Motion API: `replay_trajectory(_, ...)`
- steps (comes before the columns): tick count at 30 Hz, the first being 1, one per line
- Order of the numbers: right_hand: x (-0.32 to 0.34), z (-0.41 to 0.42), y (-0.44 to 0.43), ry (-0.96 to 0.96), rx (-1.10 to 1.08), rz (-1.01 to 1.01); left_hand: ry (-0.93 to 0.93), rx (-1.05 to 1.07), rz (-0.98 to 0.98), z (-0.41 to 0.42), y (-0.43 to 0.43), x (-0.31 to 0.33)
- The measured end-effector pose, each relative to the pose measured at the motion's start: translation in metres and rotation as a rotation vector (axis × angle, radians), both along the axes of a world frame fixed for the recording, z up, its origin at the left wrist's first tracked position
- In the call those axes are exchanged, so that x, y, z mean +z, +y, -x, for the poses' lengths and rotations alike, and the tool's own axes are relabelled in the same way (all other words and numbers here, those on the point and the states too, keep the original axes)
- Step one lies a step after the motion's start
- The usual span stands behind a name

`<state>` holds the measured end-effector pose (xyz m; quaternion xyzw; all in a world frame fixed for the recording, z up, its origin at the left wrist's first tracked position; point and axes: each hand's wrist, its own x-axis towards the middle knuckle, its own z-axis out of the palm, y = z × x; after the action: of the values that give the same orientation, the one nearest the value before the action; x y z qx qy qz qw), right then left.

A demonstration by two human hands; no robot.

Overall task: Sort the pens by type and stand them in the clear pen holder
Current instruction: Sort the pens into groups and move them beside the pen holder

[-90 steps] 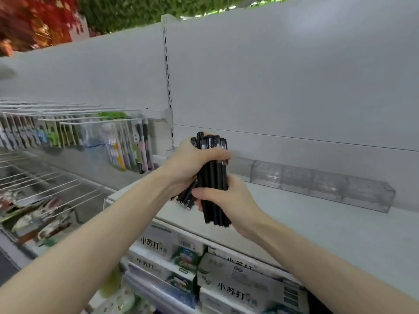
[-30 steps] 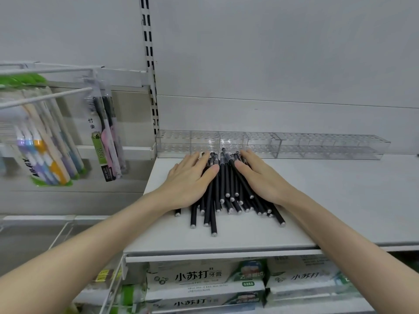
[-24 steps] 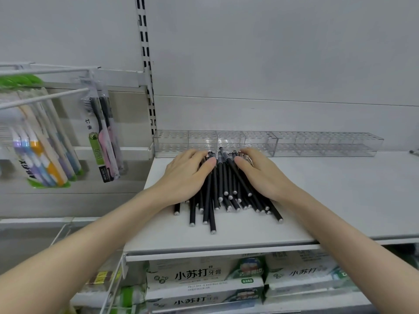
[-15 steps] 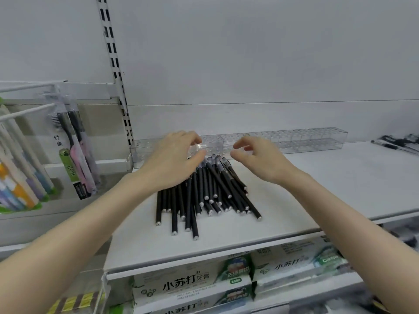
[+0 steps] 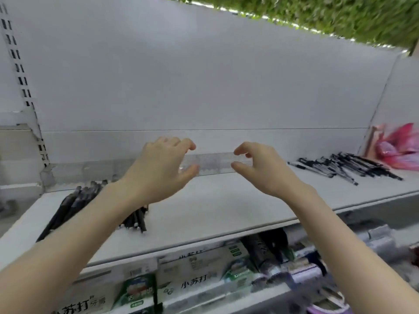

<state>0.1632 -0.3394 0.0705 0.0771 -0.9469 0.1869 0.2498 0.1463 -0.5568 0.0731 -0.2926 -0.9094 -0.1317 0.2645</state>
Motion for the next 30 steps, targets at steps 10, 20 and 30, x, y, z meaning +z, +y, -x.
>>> replay_trajectory(10, -0.014, -0.058, 0.157, -0.058, -0.033, -0.039, -0.054, -0.032, 0.081, -0.043, 0.154, -0.025)
replay_trajectory(20, -0.015, -0.009, 0.284, -0.014, -0.122, -0.027, 0.01, -0.133, 0.055, 0.019, 0.294, -0.016)
replay_trajectory(30, -0.008, 0.075, 0.408, -0.047, -0.219, -0.059, -0.014, -0.21, 0.069, 0.114, 0.417, -0.008)
